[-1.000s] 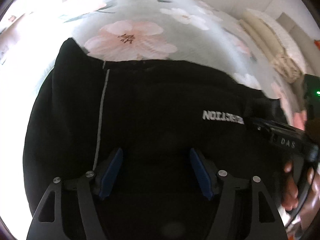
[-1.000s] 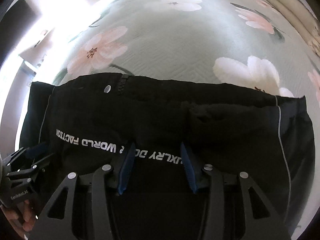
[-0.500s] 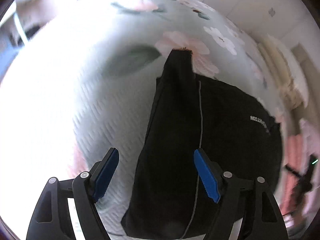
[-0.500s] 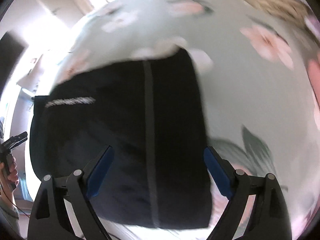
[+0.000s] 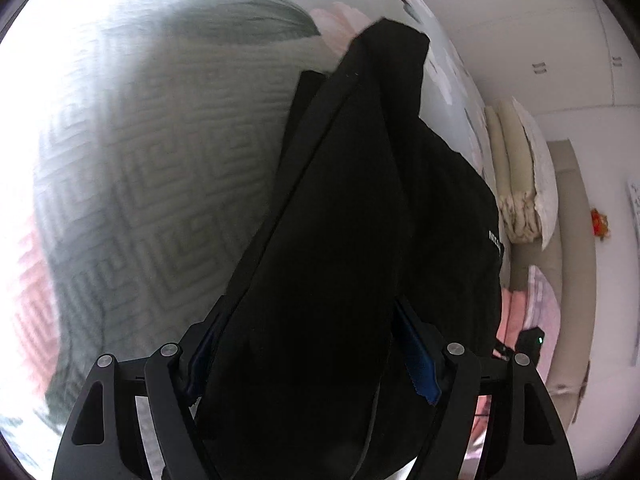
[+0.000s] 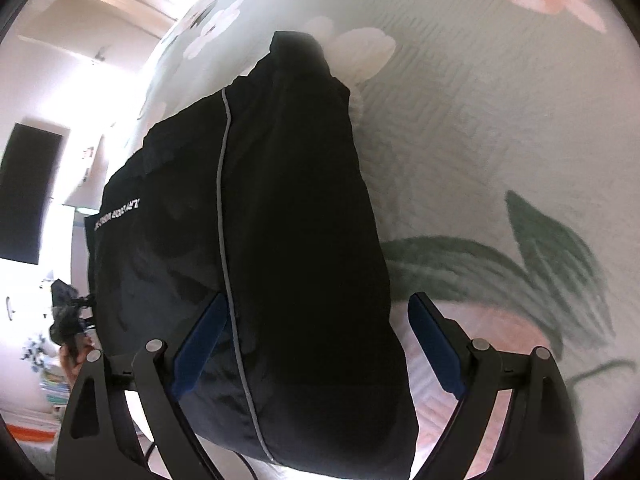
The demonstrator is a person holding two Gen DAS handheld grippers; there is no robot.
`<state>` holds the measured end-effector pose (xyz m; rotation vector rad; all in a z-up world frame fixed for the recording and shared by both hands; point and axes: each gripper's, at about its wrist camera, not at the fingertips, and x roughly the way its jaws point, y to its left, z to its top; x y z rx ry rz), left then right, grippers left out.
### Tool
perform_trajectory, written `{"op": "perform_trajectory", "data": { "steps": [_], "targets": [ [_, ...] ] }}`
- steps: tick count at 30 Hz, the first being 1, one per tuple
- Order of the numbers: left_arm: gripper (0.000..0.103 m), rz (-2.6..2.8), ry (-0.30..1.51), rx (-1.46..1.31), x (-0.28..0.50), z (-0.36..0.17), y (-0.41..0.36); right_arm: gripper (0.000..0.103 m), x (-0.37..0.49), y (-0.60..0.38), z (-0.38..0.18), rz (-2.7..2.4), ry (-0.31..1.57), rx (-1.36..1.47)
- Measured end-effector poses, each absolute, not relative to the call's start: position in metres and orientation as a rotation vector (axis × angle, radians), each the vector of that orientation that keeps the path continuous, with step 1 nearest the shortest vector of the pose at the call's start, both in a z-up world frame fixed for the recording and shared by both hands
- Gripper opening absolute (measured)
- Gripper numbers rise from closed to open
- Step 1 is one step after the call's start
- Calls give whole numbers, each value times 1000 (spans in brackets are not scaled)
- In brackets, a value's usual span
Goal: Fold large clothes
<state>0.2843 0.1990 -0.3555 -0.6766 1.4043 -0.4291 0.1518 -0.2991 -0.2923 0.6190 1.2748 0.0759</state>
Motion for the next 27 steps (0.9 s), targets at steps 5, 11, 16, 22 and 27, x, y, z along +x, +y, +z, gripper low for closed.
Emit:
{"op": "perform_trajectory", "data": {
  "steps": [5,11,16,22,27],
  "targets": [
    [80,-487,1453,-703,296,-374,190,101,158,-310,-310,146,1294,702],
    [82,-541,1455,-764,301,-380,188,103,164,-311,-322,242,1279,730],
    [82,-570,1454,-800,304,-384,187,103,170,-303,-323,343,1282,672],
    [82,-594,1448,-831,309,-389,184,96,184,-293,-323,464,1279,664],
    [82,-591,1444,-838,311,-389,181,96,197,-287,-329,524,1257,702]
  ]
}}
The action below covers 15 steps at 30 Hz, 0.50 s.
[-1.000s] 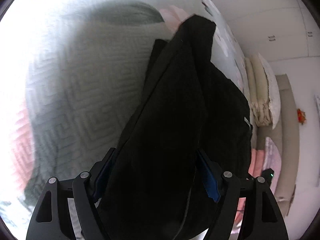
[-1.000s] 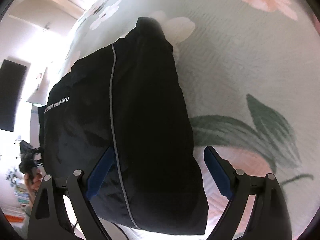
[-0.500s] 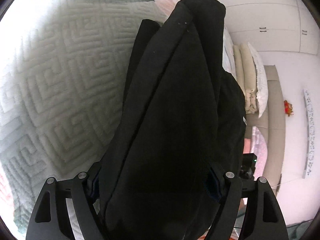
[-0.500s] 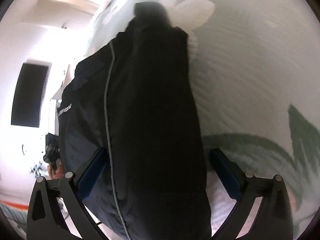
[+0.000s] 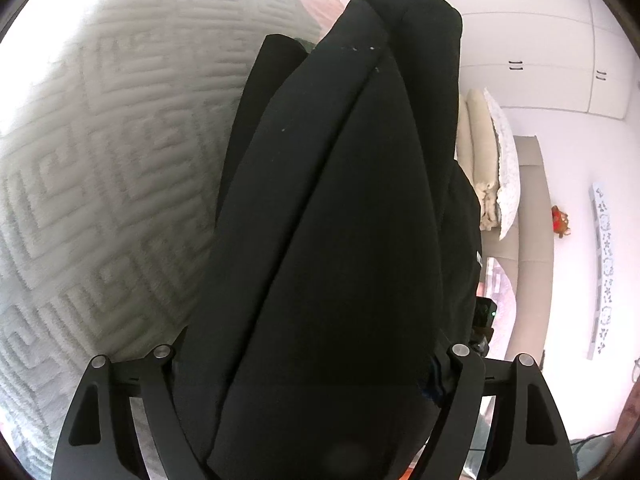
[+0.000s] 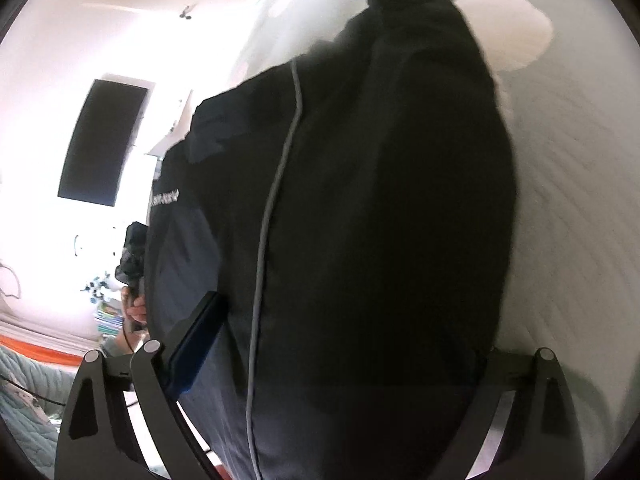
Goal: Fold large clothes
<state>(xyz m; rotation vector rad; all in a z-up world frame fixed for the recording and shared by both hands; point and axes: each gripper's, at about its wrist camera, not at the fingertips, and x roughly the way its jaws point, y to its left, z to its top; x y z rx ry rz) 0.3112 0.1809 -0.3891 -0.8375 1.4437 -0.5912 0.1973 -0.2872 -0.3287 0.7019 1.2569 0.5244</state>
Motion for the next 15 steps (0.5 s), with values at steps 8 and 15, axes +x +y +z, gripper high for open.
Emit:
{"op": "perform_trajectory", "data": {
  "steps": [8,15],
  "targets": [
    [48,-411,1280,-638,284,-334,150,53,193,-263,-308,481,1214,615],
    [40,-461,1143,-664,247,-265,154,41,163,-229,-249,455,1135,462]
  ]
}}
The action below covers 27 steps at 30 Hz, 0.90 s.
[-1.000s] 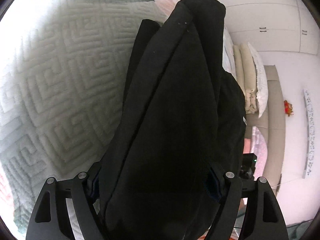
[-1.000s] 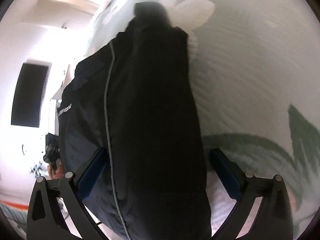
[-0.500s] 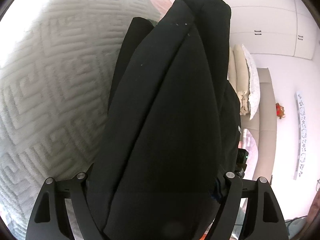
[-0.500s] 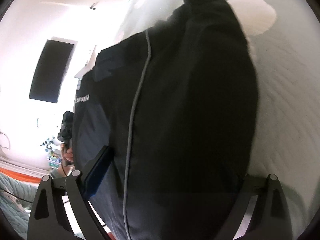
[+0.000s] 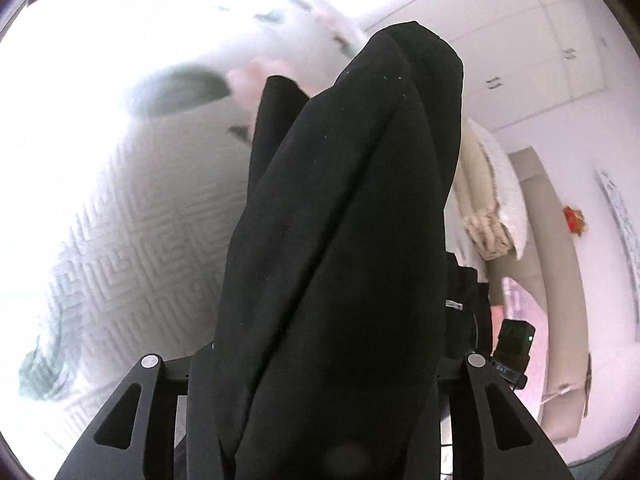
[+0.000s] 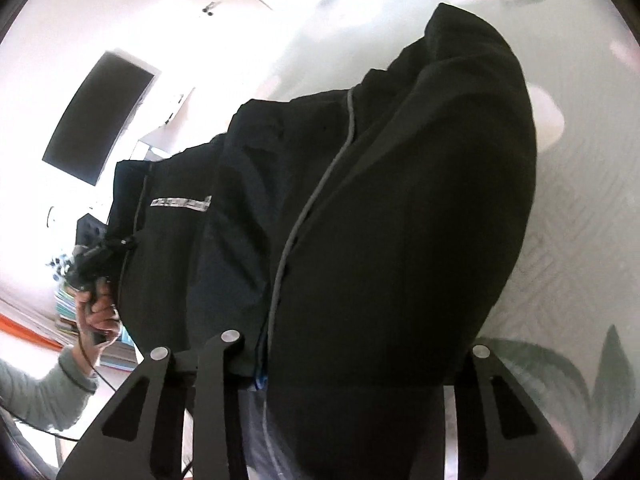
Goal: Fold large clothes
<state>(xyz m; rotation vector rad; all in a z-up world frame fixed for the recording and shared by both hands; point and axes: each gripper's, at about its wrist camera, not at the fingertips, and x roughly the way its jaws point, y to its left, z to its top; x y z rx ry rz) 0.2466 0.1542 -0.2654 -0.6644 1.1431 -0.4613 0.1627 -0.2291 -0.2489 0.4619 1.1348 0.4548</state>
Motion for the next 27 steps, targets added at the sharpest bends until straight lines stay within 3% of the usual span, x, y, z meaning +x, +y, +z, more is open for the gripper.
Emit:
{"op": "perform_trajectory", "data": {
  "steps": [9,16,23,27],
  "targets": [
    [39,-466,1042,-616,191,-174,254,40,114,-131,-171,532,1088,302],
    [39,-448,1017,-615,162,-138,367,40,86,-57,-118,553,1065,256],
    [40,-455,1090,-592,175,-159,475,40,93,-36,-138,519,1117,267],
    [40,-445,1162,-639,195,-219,531,40,90,7,-175,491,1173,293]
  ]
}}
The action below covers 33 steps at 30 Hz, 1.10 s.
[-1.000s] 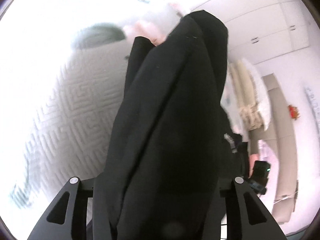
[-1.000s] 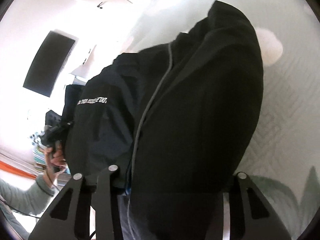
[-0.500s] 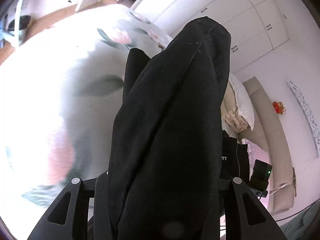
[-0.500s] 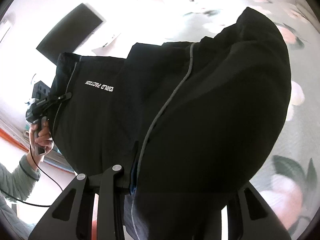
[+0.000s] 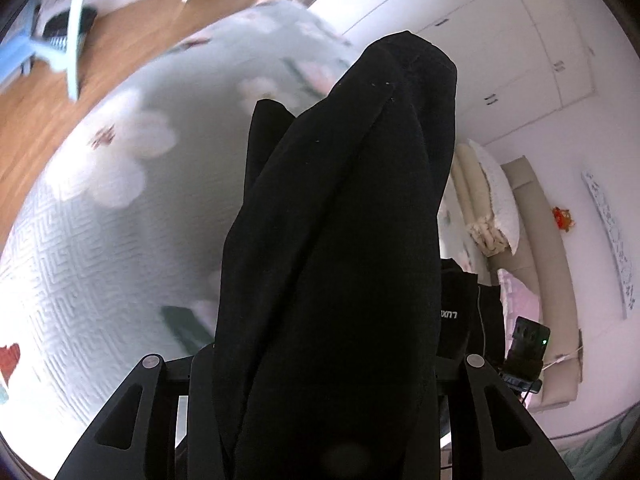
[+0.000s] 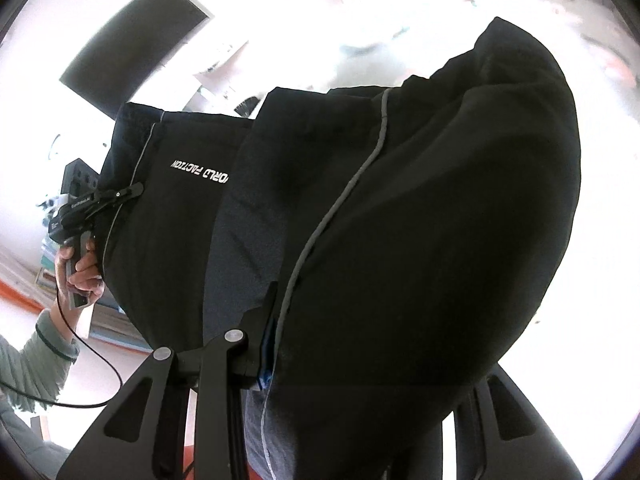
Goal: Fold large clothes
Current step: 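Lay the folded jacket flat on the quilt and release both tools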
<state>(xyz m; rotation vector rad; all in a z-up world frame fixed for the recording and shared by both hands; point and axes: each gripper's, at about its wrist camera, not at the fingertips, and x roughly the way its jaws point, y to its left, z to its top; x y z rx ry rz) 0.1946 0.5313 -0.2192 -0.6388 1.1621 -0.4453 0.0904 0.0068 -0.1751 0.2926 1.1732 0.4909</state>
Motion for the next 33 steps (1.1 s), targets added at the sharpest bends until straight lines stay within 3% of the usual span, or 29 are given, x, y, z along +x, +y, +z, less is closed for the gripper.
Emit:
{"op": "perform_trajectory", "data": {
  "steps": [4,6,9,14,20,26,29,33],
  "targets": [
    [42,-401,1238,-680,211,-293,546,40,108,40,-228,433,1249,304],
    [53,-389,1281,-788,215,-345,569,43,115,40,-264,332,1307,272],
    [62,-493,1275,-1017,215,-391,587,57,115,1,-300,272,1333,480],
    [63,-515,1304,-918,216,-369,599,63,97,-12,-309,189,1346,724],
    [63,-348,1263,-675,203,-290,645,70,81,-48,-257,-55,1342,621],
    [64,-370,1170,-451,186,-225,599,71,99,-7,-181,-54,1200,475],
    [66,-400,1175,-389,179,-226,569,71,117,66,-180,-2,1189,322],
    [67,-317,1291,-205,175,-282,518,70,145,173,-240,36,1300,90]
  ]
}}
